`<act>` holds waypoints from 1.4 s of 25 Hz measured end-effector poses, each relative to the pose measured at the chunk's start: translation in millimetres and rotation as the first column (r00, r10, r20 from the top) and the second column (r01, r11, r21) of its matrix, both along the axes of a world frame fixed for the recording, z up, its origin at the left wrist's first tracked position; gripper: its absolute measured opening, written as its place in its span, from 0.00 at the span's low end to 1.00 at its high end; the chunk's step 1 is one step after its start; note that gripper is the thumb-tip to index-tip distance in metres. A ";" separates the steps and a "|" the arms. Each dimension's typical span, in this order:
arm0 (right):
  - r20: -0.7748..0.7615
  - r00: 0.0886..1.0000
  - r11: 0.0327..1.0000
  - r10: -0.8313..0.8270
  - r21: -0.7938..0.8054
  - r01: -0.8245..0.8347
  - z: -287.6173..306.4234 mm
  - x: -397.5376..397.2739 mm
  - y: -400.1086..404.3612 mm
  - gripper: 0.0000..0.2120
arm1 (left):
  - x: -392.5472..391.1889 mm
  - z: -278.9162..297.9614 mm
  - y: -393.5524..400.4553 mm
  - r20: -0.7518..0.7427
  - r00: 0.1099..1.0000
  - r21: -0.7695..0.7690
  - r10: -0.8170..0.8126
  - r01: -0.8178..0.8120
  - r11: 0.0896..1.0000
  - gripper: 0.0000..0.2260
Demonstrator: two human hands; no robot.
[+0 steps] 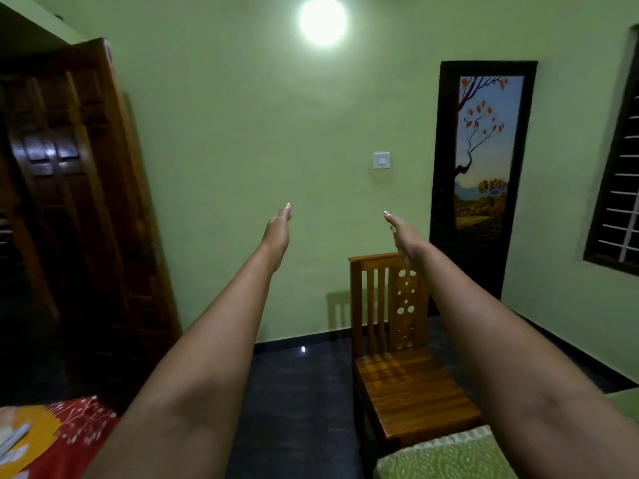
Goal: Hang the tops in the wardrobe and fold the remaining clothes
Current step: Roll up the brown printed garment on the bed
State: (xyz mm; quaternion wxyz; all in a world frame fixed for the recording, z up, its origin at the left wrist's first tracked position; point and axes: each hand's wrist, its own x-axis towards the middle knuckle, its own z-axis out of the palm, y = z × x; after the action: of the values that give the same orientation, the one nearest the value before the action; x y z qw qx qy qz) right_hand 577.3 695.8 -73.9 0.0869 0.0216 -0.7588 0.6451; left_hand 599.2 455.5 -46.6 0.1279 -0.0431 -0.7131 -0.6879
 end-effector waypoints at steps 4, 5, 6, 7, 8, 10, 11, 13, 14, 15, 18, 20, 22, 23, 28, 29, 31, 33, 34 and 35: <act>-0.046 0.996 0.996 -0.080 -0.036 0.079 19.8 -76.4 51.7 0.33 | -100.9 14.3 58.3 -0.043 0.989 0.035 -0.138 0.140 0.990 0.21; -0.041 0.993 0.994 -0.107 -0.036 0.105 17.6 -86.5 67.1 0.33 | -122.8 10.8 78.3 -0.034 0.981 0.027 -0.189 0.189 0.982 0.21; -0.025 0.990 0.990 -0.137 -0.032 0.136 12.7 -93.2 83.6 0.33 | -142.6 4.9 99.4 -0.015 0.970 0.019 -0.242 0.242 0.970 0.22; -0.003 0.983 0.983 -0.182 -0.030 0.182 6.6 -96.4 100.2 0.33 | -162.5 -2.6 120.5 0.004 0.956 0.015 -0.294 0.294 0.956 0.22; 0.013 0.968 0.967 -0.251 -0.030 0.251 0.4 -99.0 122.8 0.33 | -182.1 -8.3 147.3 0.015 0.936 0.009 -0.352 0.352 0.936 0.22; 0.023 0.922 0.921 -0.388 -0.028 0.388 -5.1 -94.9 168.7 0.32 | -211.6 -11.7 198.3 0.024 0.888 -0.003 -0.460 0.460 0.888 0.23; 0.030 0.887 0.887 -0.461 -0.027 0.462 -4.9 -87.3 192.3 0.33 | -219.8 -9.9 225.2 0.025 0.849 0.007 -0.527 0.527 0.850 0.23; 0.028 0.786 0.785 -0.617 -0.050 0.618 -1.6 -61.5 230.4 0.33 | -226.8 -2.1 278.0 0.032 0.745 0.033 -0.666 0.665 0.746 0.24; 0.019 0.728 0.725 -0.686 -0.076 0.685 0.6 -45.5 245.8 0.33 | -225.6 3.7 302.0 0.035 0.689 0.031 -0.724 0.723 0.690 0.25; 0.010 0.671 0.667 -0.742 -0.096 0.739 3.3 -28.8 258.9 0.33 | -222.8 9.9 323.5 0.031 0.639 0.023 -0.769 0.768 0.640 0.27; 0.022 0.484 0.479 -0.875 -0.108 0.871 8.1 25.8 276.8 0.33 | -207.7 23.2 376.1 0.014 0.466 -0.040 -0.885 0.884 0.465 0.32; 0.024 0.362 0.358 -0.932 -0.114 0.927 6.5 62.3 274.2 0.32 | -192.8 20.4 402.1 0.024 0.343 -0.077 -0.939 0.937 0.340 0.34; 0.022 0.243 0.240 -0.970 -0.090 0.967 1.1 93.8 266.9 0.30 | -174.2 13.6 418.5 0.051 0.237 -0.084 -0.970 0.969 0.232 0.35; 0.026 0.187 0.185 -0.982 -0.079 0.980 -2.4 108.7 260.8 0.29 | -165.9 8.3 427.0 0.060 0.183 -0.075 -0.981 0.981 0.179 0.34; 0.063 0.034 0.032 -0.997 -0.040 0.999 -13.6 157.4 254.2 0.29 | -133.0 -10.7 466.5 0.084 0.049 -0.020 -0.995 0.999 0.048 0.33; 0.082 0.015 0.012 -0.996 -0.041 0.999 -18.7 163.6 256.8 0.30 | -127.5 -16.3 474.6 0.095 0.037 -0.022 -0.995 0.999 0.035 0.33; 0.123 -0.010 -0.015 -0.992 -0.036 0.999 -34.1 174.9 266.6 0.30 | -115.5 -32.9 493.6 0.118 0.017 -0.026 -0.993 1.000 0.014 0.34; 0.194 0.005 0.005 -0.981 0.001 1.000 -55.2 185.0 283.1 0.29 | -104.0 -53.8 518.1 0.149 0.015 -0.039 -0.989 0.999 0.009 0.34; 0.237 0.013 0.020 -0.971 0.029 0.999 -66.9 189.4 293.0 0.28 | -99.2 -66.9 532.4 0.170 0.025 -0.043 -0.985 0.999 0.018 0.34; 0.278 0.024 0.041 -0.960 0.053 0.998 -80.1 194.2 305.6 0.28 | -94.5 -82.0 547.2 0.196 0.037 -0.040 -0.980 0.999 0.030 0.34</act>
State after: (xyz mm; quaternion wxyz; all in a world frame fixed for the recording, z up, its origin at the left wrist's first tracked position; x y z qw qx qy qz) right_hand 771.5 1001.4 -154.0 0.4166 -0.5909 -0.5145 0.4611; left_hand 504.6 1002.7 -128.5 -0.4282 -0.4956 -0.5446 -0.5239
